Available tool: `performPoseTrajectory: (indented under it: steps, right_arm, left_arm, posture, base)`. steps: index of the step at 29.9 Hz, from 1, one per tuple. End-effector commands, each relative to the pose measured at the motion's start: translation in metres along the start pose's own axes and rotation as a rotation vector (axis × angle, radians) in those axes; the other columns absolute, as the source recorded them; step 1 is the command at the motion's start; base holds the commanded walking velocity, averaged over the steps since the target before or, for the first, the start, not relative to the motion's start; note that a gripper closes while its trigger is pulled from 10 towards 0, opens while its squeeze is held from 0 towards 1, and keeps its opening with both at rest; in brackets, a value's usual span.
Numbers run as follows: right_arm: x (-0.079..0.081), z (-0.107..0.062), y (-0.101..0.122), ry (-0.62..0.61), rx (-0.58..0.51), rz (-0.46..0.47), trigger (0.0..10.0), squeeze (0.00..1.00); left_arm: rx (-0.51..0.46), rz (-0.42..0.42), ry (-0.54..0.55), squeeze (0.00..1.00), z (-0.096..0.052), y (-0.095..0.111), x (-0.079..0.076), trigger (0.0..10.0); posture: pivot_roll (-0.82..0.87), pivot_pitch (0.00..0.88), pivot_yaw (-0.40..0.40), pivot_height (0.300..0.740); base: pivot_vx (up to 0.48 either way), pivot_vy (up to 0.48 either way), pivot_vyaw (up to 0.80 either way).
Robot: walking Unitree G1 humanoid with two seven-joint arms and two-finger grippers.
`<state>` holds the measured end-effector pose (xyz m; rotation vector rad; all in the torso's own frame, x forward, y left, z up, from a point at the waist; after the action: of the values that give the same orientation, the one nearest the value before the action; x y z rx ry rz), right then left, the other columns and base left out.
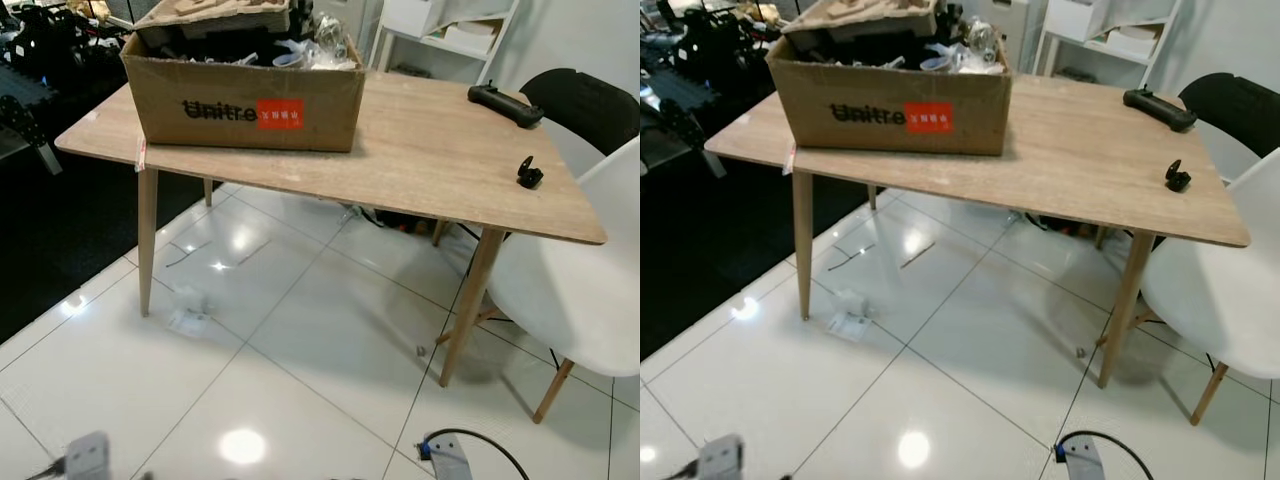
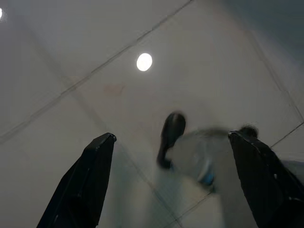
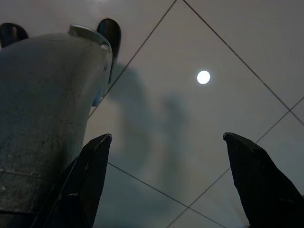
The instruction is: Picking trash to rubbish bin
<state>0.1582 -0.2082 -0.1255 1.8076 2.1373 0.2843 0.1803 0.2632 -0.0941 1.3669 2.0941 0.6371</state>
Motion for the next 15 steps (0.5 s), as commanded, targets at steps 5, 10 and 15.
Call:
performPoseTrajectory:
  steps: [5,10,15]
  right_arm:
    - [0.003,0.001,0.014,-0.02,-0.03,-0.037,10.0,0.0]
    - [0.011,0.002,0.024,0.008,-0.049,-0.078,10.0,0.0]
    - [0.018,0.002,0.025,0.028,-0.044,-0.122,10.0,0.0]
  left_arm:
    - [0.03,0.265,-0.209,0.0,0.01,-0.007,-0.059,10.0]
    - [0.123,0.365,-0.29,0.0,0.009,-0.034,-0.086,10.0]
    - [0.122,0.322,-0.25,0.0,0.01,-0.03,-0.081,10.0]
  posture:
    - [0.18,0.101,-0.059,0.74]
    - [0.18,0.101,-0.056,0.74]
    - [0.19,0.099,-0.06,0.74]
  base:
    - [0.0,0.0,0.0]
    - [0.0,0.0,-0.63]
    - [0.0,0.0,-0.78]
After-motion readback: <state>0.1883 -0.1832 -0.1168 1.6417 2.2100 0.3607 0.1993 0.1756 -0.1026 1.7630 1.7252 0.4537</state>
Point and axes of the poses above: a point about 5 cm out from each wrist's last joint towards the gripper, its own z axis pointing out of the wrist towards the gripper, its own y axis along the axis of the wrist's last joint, x = y × z, the point moved 3 cm from there along z, pointing out of the wrist towards the gripper, and after that the axes turned 5 degrees about -z, right-handed, at the moved point
